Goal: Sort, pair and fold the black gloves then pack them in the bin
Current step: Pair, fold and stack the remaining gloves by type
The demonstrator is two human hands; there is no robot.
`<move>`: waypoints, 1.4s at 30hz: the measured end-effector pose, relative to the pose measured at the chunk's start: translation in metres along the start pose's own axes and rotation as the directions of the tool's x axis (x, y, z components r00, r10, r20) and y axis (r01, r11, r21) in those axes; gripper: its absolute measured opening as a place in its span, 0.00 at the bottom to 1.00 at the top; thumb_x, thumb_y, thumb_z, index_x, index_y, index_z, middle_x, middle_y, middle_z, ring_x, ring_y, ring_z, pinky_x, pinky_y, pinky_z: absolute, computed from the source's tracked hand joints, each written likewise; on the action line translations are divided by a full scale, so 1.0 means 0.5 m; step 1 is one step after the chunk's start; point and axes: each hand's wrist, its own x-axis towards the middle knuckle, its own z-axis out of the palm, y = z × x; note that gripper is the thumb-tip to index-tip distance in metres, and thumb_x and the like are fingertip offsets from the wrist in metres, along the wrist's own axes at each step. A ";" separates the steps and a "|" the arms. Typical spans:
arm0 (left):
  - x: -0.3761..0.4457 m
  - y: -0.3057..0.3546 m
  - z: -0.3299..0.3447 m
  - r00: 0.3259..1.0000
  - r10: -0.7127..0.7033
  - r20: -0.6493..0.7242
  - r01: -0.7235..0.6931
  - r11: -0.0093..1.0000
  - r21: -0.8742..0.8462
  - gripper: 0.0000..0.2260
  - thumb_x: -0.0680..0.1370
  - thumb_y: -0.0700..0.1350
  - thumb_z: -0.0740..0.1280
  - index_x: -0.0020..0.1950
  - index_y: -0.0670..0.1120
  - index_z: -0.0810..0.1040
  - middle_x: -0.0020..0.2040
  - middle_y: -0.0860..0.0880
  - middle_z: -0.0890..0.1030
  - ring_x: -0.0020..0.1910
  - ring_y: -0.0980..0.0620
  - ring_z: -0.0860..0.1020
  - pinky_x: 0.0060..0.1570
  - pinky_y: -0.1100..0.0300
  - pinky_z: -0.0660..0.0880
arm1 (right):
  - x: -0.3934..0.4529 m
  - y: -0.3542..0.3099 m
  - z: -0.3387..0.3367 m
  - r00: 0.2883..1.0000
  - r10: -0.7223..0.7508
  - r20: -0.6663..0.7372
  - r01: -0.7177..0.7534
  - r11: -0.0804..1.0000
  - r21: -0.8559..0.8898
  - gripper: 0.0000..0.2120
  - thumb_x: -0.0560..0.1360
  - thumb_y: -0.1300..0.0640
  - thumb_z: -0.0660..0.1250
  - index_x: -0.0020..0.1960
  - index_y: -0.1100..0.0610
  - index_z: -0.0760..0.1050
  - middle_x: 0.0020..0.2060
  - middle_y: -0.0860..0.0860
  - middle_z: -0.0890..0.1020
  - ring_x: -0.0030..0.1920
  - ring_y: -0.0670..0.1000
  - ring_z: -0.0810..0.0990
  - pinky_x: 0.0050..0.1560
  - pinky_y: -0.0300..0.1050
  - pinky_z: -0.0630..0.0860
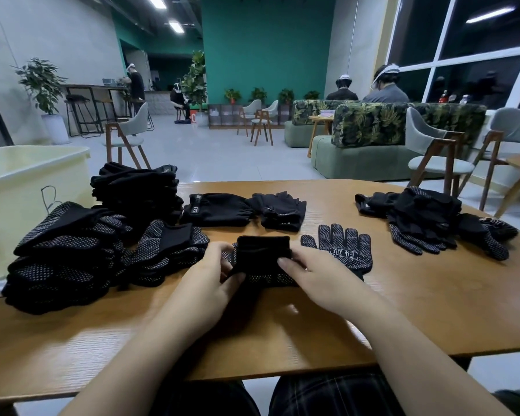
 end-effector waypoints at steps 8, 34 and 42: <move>0.031 0.006 0.023 0.993 -0.073 -0.093 0.075 0.997 0.013 0.15 0.79 0.42 0.64 0.63 0.44 0.64 0.45 0.51 0.73 0.44 0.51 0.71 0.41 0.64 0.62 | 0.064 -0.008 0.026 0.990 0.135 -0.052 -0.143 0.967 -0.211 0.13 0.81 0.47 0.53 0.57 0.53 0.72 0.49 0.52 0.80 0.50 0.57 0.77 0.46 0.48 0.72; 0.006 -0.012 0.031 0.984 0.011 -0.180 0.061 0.919 0.390 0.13 0.74 0.58 0.66 0.58 0.58 0.77 0.50 0.55 0.68 0.59 0.50 0.66 0.53 0.56 0.62 | 0.035 -0.003 0.060 0.973 -0.221 -0.066 0.171 0.884 -0.434 0.10 0.76 0.55 0.60 0.57 0.52 0.70 0.54 0.47 0.72 0.60 0.50 0.66 0.62 0.45 0.57; 0.008 -0.001 0.020 0.971 -0.083 -0.226 0.100 0.993 0.069 0.17 0.78 0.54 0.62 0.68 0.58 0.70 0.50 0.55 0.72 0.49 0.58 0.74 0.52 0.59 0.63 | 0.037 -0.010 0.057 0.952 -0.238 -0.194 0.239 0.971 -0.017 0.08 0.73 0.54 0.68 0.52 0.52 0.80 0.43 0.42 0.79 0.46 0.42 0.74 0.51 0.37 0.70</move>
